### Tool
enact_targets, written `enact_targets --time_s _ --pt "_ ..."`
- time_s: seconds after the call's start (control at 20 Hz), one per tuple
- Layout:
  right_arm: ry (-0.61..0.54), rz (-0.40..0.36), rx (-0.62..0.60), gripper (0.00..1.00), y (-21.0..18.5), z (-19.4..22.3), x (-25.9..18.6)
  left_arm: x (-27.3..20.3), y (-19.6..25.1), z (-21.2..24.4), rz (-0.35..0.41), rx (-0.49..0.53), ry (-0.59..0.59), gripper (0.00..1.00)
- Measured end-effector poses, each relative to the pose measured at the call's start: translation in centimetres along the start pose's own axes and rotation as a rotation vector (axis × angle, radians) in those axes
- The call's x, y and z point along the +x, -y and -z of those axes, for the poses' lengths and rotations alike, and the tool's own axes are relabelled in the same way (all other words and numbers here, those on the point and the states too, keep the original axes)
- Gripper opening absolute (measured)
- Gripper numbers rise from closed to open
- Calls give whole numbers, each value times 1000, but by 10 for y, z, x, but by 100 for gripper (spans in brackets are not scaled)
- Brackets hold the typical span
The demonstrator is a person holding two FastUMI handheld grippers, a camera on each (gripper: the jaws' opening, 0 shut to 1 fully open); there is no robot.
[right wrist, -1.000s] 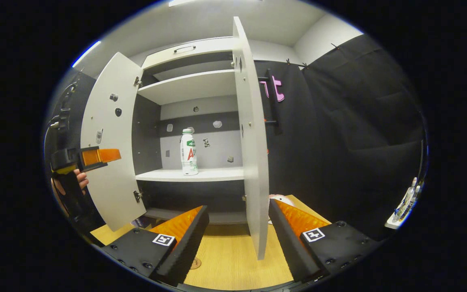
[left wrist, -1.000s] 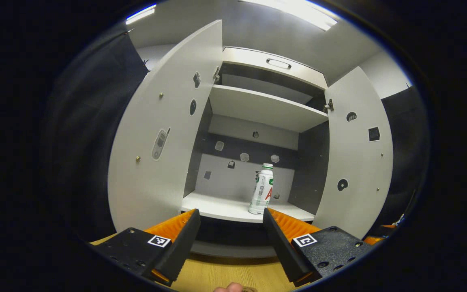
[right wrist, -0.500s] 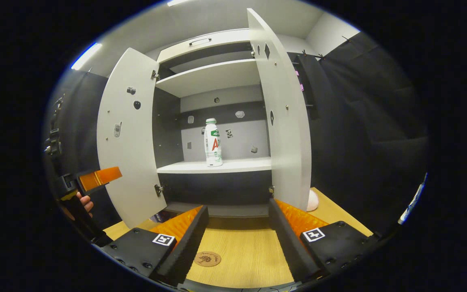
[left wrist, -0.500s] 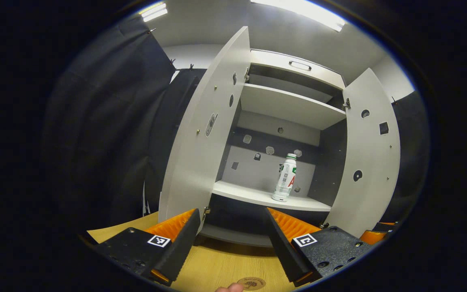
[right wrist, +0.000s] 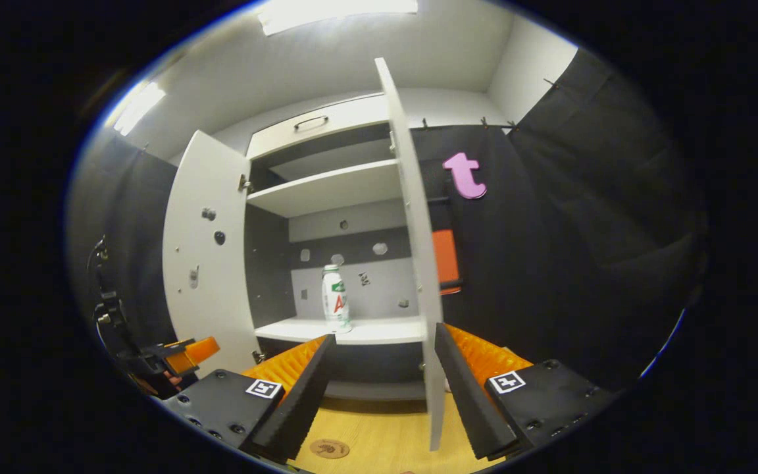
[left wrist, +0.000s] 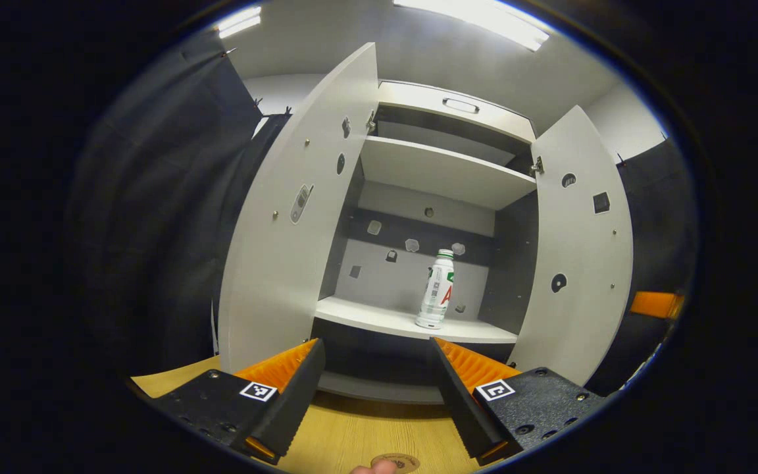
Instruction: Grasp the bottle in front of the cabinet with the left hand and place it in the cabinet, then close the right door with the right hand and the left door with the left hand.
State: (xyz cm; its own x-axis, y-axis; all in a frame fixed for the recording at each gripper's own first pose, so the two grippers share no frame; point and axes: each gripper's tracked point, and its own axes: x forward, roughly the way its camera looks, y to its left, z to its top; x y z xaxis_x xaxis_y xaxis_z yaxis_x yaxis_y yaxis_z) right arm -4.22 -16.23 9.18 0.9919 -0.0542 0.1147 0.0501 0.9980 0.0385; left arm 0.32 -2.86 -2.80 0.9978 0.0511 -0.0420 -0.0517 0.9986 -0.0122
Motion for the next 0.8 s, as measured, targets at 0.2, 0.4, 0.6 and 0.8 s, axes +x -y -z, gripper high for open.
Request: enact_targets --time_s 0.2,0.4,0.6,0.8 --pt "125 233 -48 100 78 -63 7 -3 7 4 49 -33 -18 95" --pt "178 325 -89 98 112 -106 29 -9 -8 -3 27 -10 -8 95" --pt "204 320 -112 98 116 -133 56 -15 -23 -8 -9 -8 -2 94" --pt "148 326 -113 98 117 -120 78 -21 -37 -11 -45 -14 6 94"
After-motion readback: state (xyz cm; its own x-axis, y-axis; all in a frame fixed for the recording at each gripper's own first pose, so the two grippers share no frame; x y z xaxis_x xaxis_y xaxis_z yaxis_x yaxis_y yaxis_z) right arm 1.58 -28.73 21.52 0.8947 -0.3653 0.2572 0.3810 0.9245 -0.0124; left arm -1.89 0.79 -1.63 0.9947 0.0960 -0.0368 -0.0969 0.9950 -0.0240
